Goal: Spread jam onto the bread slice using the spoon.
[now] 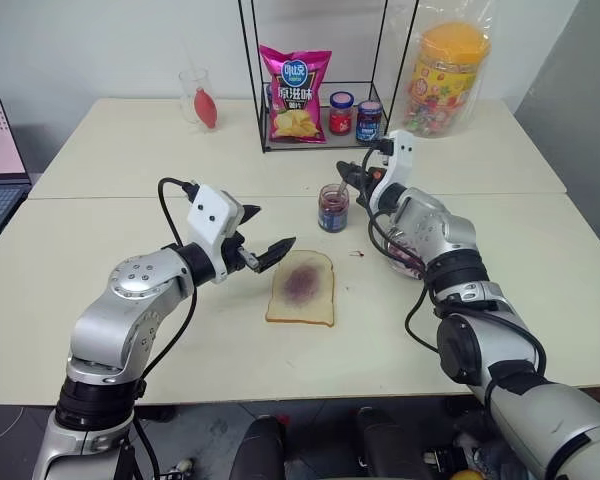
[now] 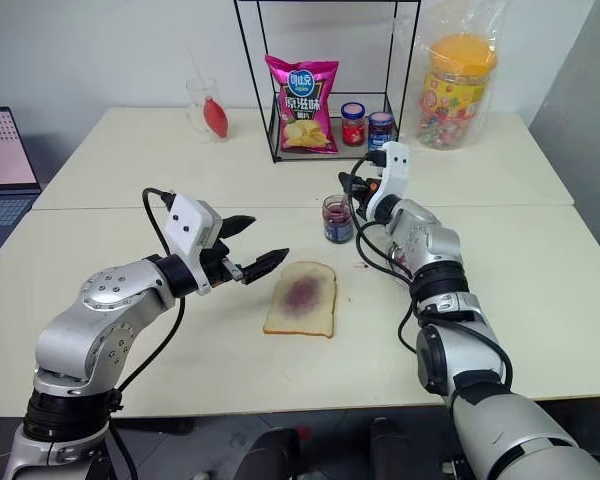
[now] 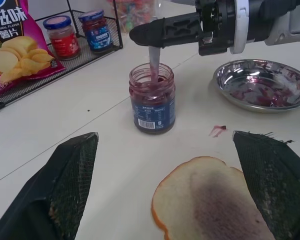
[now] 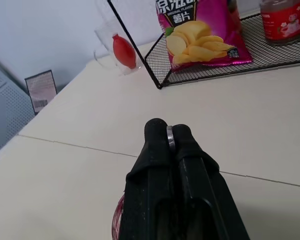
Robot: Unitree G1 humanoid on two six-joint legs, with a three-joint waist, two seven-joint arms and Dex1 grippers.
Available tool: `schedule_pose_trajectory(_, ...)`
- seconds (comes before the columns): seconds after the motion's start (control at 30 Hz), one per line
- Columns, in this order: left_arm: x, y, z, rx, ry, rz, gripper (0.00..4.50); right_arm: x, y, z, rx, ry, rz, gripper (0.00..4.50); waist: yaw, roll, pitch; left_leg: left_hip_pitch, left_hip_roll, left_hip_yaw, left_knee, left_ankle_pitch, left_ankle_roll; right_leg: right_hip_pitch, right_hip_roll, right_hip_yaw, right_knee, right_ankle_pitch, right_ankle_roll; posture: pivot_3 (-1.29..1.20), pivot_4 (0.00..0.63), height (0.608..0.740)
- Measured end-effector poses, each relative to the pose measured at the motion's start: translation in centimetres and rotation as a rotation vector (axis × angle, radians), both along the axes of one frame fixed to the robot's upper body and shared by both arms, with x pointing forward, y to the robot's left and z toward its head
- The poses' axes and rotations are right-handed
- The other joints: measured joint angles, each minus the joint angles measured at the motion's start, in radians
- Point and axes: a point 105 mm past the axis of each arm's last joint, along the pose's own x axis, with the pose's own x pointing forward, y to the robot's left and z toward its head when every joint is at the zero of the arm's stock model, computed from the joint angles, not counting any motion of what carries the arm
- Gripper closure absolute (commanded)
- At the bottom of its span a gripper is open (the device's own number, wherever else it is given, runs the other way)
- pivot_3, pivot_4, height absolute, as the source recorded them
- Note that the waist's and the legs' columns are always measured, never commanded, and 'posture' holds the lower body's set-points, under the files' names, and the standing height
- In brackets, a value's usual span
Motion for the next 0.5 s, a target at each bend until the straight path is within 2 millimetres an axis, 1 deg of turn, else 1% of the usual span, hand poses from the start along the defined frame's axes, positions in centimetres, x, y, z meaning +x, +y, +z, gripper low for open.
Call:
schedule_pose_trajectory(0.3, 0.2, 0.2, -0.1, 0.003, -0.007, 0.004, 0.00, 0.2, -0.7, 0.4, 0.107, 0.058, -0.024, 4.49, 0.000, 0.000, 0.000, 0.000, 0.000, 0.000, 0.000, 0.000, 0.000, 0.000, 0.000, 0.000, 0.000, 0.000, 0.000, 0.00, 0.150, 0.740)
schedule_pose_trajectory(0.5, 0.4, 0.3, -0.2, 0.001, -0.011, 0.001, 0.00, 0.4, -0.8, 1.3, 0.175, 0.073, -0.033, 4.49, 0.000, 0.000, 0.000, 0.000, 0.000, 0.000, 0.000, 0.000, 0.000, 0.000, 0.000, 0.000, 0.000, 0.000, 0.000, 0.00, 0.150, 0.740)
